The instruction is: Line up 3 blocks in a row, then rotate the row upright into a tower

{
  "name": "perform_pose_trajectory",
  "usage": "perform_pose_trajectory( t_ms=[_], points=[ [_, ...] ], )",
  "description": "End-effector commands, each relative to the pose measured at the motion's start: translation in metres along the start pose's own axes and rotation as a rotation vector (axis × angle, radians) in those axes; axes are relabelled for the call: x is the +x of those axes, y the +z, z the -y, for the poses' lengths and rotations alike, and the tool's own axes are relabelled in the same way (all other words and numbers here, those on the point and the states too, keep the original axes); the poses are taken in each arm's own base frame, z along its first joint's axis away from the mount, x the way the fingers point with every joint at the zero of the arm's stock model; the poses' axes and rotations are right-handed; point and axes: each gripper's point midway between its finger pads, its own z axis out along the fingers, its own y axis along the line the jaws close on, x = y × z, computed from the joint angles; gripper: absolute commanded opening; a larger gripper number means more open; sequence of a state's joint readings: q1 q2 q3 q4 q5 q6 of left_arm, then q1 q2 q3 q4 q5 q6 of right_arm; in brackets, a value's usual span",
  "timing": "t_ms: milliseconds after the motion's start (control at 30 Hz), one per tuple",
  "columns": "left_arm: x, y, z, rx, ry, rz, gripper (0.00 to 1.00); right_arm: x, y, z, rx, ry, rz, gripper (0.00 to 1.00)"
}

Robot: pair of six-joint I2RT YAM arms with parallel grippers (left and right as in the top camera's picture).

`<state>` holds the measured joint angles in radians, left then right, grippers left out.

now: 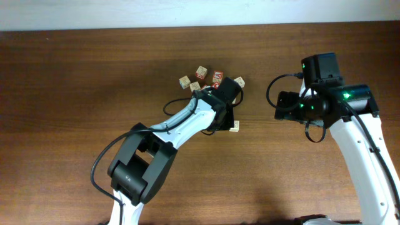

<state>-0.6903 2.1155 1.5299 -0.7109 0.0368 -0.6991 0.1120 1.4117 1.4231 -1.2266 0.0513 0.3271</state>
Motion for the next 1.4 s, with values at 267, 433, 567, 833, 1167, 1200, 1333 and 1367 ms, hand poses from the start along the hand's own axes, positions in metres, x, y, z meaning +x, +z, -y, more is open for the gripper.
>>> perform_pose_trajectory(
  t_ms=[267,433,567,833,1167,1200,1333,1367],
  points=[
    [0.002,0.002,0.008,-0.027,0.154,0.024,0.28,-0.001,-0.004,0.001,-0.002,-0.006,0.014,0.87],
    [0.003,0.002,0.008,-0.027,0.154,0.023,0.52,-0.001,-0.004,0.001,-0.002,-0.006,0.012,0.87],
    [-0.018,-0.016,0.011,-0.068,0.154,0.085,0.51,0.001,-0.004,0.002,0.0,-0.006,0.005,0.87],
    [-0.119,-0.085,-0.093,-0.12,-0.038,0.15,0.56,0.045,0.07,-0.013,-0.094,-0.01,-0.142,0.75],
    [-0.156,-0.018,-0.119,-0.072,-0.267,0.194,0.71,0.046,0.084,-0.016,-0.11,-0.009,-0.153,0.75],
    [-0.155,-0.018,-0.119,-0.068,-0.329,0.194,0.7,0.046,0.084,-0.016,-0.11,-0.009,-0.153,0.75],
    [-0.158,-0.016,-0.118,-0.046,-0.469,0.209,0.65,0.046,0.084,-0.016,-0.109,-0.009,-0.155,0.76],
    [-0.159,-0.014,-0.116,-0.031,-0.476,0.205,0.64,0.046,0.084,-0.016,-0.109,-0.009,-0.156,0.76]
  ],
)
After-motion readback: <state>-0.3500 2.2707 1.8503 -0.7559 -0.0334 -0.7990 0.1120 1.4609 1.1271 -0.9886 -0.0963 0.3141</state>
